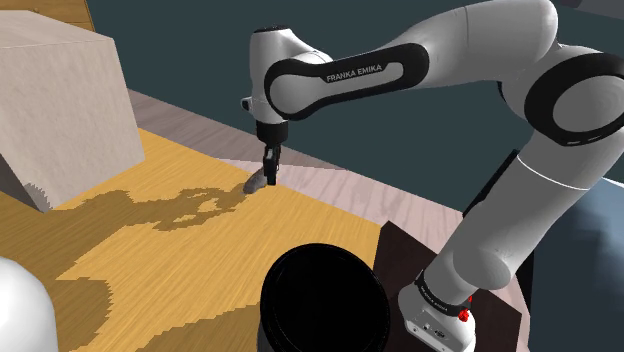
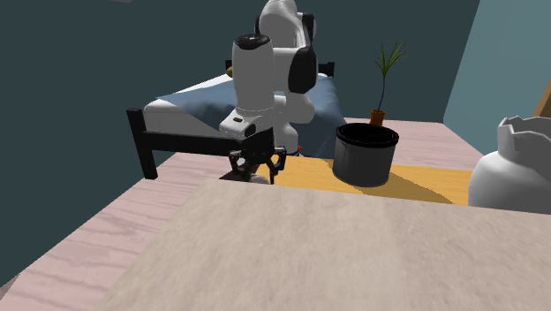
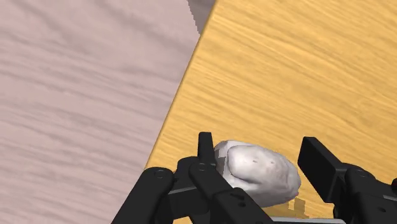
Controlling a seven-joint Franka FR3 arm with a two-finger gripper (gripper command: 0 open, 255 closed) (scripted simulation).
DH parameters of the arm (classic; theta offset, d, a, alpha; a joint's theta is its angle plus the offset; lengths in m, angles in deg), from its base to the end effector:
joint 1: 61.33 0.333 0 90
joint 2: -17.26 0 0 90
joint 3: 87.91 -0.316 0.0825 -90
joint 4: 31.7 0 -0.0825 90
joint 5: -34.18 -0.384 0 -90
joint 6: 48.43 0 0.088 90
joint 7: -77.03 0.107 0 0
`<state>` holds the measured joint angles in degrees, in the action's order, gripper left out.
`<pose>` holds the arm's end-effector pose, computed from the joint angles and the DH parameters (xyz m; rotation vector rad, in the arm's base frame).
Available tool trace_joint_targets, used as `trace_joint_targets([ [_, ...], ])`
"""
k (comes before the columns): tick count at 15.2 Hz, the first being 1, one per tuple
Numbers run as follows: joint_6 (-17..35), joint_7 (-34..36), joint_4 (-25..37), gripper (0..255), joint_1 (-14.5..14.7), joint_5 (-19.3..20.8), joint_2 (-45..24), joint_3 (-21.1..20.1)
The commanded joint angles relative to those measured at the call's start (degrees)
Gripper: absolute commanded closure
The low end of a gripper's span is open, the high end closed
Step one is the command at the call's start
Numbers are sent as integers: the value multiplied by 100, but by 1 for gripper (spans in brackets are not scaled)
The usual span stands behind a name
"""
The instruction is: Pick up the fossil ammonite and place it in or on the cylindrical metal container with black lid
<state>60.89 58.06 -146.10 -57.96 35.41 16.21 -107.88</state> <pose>0.5026 0.2144 0.4417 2.9046 1.1381 -0.1643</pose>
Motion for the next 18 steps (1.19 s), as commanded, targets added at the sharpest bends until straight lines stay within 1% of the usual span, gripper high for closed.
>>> trace_joint_targets([
  [1, -150, -13, 105, 255, -2, -17, 46, 1],
  [6, -523, -40, 399, 255, -7, -47, 131, 6],
  [7, -434, -24, 315, 255, 0, -47, 127, -2],
  [8, -434, -24, 315, 0, 0, -47, 127, -2],
  [11, -1020, 643, 1373, 0, 77, -191, -526, -60],
  [12, -1124, 761, 1573, 0, 96, -214, -650, -64],
  [18, -659, 754, 1089, 0, 100, -223, -631, -63],
])
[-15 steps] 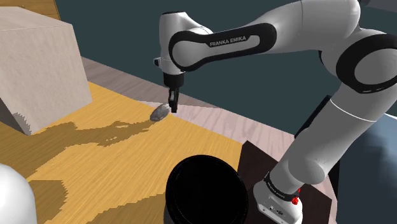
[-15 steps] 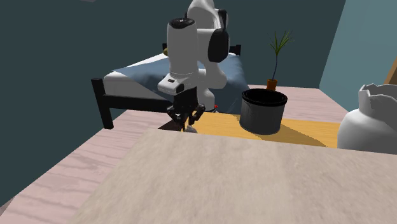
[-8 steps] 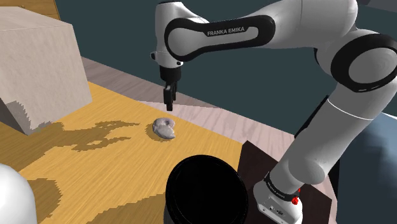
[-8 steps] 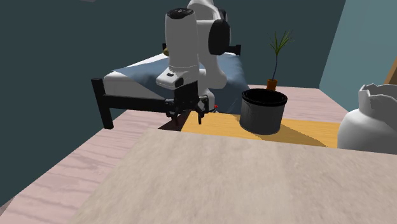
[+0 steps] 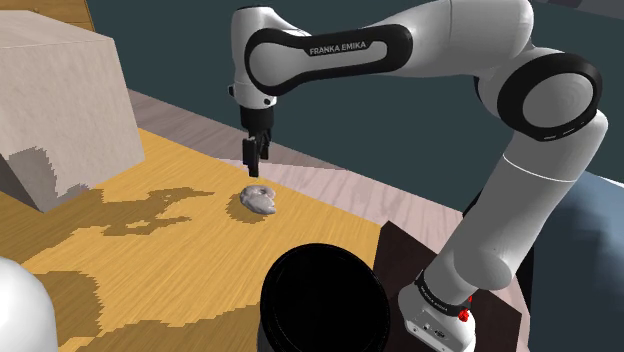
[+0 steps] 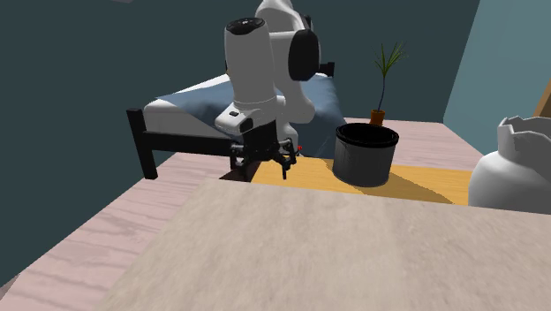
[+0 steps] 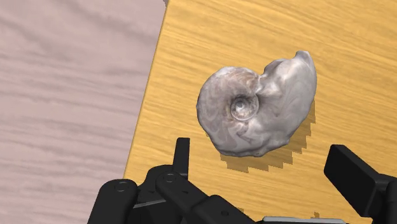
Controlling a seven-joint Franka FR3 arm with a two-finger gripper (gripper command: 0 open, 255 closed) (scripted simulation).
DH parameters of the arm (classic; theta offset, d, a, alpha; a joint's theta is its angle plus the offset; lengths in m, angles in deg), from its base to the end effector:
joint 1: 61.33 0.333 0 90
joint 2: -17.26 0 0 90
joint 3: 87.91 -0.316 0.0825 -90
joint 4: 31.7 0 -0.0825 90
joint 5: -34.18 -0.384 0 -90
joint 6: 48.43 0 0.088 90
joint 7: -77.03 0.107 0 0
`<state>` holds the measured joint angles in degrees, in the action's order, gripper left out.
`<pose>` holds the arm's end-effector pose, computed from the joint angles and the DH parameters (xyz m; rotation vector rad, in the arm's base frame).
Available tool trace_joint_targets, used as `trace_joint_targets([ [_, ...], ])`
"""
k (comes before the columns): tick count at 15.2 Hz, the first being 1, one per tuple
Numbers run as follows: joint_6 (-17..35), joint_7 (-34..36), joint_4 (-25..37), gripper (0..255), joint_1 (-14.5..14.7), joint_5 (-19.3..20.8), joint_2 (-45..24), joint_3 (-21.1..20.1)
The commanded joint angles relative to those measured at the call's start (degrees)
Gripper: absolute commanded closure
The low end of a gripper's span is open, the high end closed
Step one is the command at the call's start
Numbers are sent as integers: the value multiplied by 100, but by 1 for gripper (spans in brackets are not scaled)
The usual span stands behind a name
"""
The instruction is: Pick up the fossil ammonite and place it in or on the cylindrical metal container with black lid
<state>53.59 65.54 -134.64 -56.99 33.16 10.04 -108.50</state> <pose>0.5297 0.2397 0.4674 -2.9361 -0.9586 0.2172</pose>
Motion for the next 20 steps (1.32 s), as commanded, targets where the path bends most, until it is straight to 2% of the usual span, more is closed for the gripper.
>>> trace_joint_targets([
  [1, 148, 7, -132, 0, 4, 3, -15, -2],
  [9, 191, 7, -174, 0, 5, 3, -16, -2],
  [10, 191, 7, -174, 255, 5, 3, -16, -2],
  [19, 191, 7, -174, 255, 5, 3, -16, -2],
  [20, 191, 7, -174, 0, 5, 3, -16, -2],
])
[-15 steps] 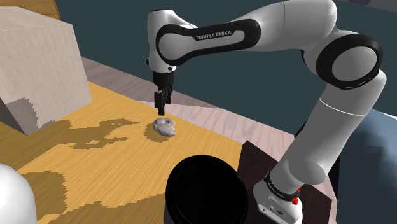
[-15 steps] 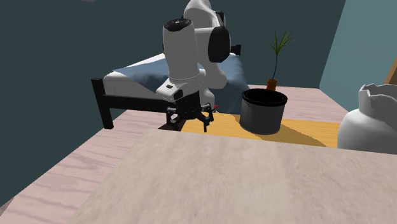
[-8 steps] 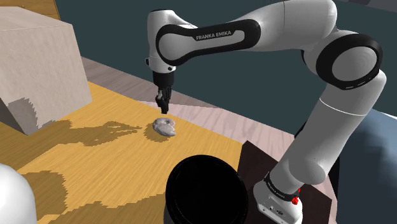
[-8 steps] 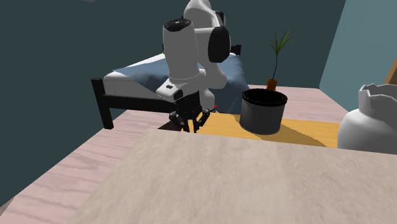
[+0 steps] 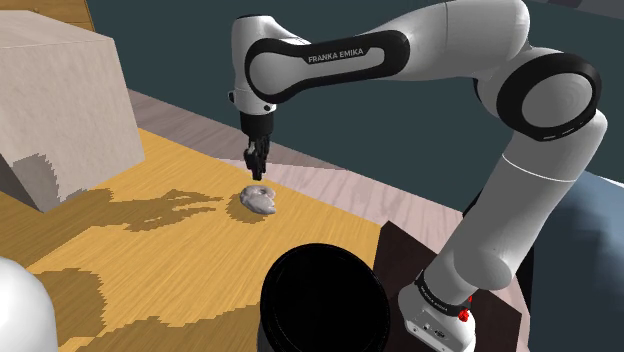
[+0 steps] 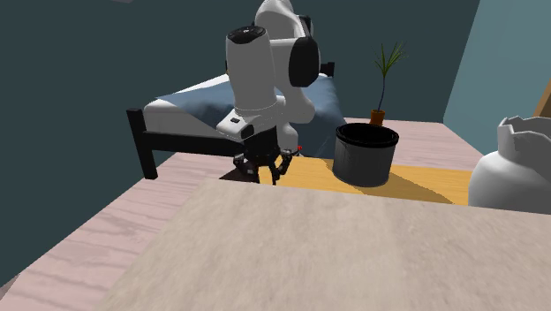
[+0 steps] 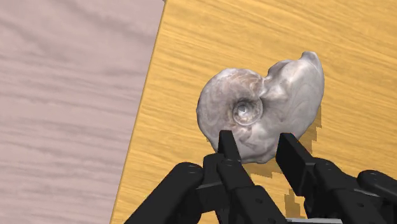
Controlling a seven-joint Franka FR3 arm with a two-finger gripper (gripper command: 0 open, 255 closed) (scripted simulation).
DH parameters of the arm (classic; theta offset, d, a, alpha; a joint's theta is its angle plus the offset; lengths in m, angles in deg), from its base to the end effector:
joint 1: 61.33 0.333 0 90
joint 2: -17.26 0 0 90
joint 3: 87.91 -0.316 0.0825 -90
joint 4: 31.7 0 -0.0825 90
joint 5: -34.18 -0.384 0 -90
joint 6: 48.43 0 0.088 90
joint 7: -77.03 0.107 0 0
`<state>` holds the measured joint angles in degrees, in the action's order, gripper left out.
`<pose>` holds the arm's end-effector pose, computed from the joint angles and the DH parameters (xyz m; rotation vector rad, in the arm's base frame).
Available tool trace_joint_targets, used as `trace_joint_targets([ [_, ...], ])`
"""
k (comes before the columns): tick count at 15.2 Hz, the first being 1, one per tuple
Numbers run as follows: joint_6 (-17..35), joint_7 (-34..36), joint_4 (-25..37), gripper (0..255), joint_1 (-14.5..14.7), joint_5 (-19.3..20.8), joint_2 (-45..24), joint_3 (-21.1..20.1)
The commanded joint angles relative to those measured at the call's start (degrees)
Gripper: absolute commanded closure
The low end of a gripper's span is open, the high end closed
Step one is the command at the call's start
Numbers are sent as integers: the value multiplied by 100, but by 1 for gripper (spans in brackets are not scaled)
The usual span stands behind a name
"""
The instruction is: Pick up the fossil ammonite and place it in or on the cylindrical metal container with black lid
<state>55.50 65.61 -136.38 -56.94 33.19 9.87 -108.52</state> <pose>0.5283 0.2401 0.4543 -2.9361 -0.9578 0.2170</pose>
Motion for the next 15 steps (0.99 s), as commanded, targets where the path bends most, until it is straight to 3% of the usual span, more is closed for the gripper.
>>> trace_joint_targets([
  [1, 324, 195, -492, 0, -66, -322, 331, 24],
  [6, 1787, 1098, -2566, 0, -84, -1866, 1738, 63],
  [15, 2399, 1108, -2852, 0, -12, -1892, 1427, -48],
])
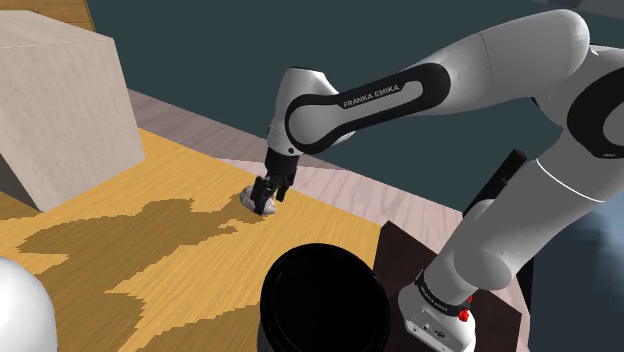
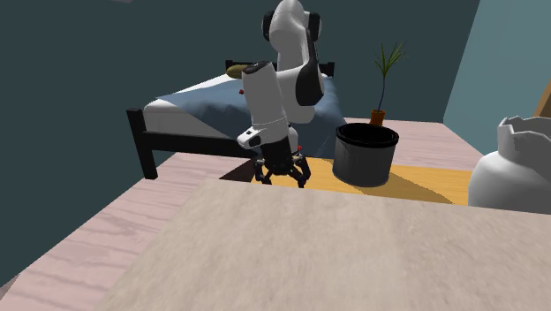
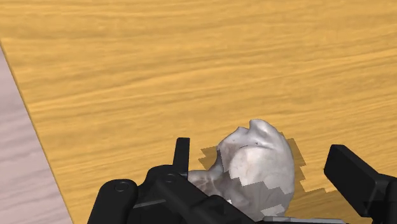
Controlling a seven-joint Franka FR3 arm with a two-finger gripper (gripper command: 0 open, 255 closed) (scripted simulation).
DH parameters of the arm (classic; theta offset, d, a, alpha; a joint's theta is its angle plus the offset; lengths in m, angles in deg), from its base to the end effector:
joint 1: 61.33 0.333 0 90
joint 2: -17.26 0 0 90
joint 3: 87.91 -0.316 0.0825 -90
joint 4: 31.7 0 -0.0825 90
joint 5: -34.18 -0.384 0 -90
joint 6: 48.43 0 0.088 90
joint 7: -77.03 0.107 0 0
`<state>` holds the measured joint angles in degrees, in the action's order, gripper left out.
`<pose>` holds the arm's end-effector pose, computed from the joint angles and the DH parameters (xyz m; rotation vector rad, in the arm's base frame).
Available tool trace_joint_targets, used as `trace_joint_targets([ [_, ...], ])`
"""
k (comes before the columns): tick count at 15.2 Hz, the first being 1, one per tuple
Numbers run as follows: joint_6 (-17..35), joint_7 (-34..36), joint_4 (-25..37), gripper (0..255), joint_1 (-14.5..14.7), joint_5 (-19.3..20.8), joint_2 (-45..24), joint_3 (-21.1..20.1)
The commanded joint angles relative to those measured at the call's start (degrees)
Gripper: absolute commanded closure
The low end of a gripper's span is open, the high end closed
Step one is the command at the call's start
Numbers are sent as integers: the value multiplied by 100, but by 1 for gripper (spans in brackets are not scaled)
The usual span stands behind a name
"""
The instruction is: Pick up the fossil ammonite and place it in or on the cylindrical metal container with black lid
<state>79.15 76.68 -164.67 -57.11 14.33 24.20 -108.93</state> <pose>0.4429 0.2219 0.3899 -2.8887 -0.3413 0.0396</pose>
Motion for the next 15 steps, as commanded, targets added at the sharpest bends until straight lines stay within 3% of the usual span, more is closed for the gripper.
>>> trace_joint_targets([
  [1, 34, 1, -23, 0, 5, -6, -6, -6],
  [6, 33, 0, -22, 0, 5, -6, -6, -6],
  [7, 33, 0, -22, 255, 5, -6, -6, -6],
  [15, 34, 0, -22, 255, 5, -6, -6, -6],
])
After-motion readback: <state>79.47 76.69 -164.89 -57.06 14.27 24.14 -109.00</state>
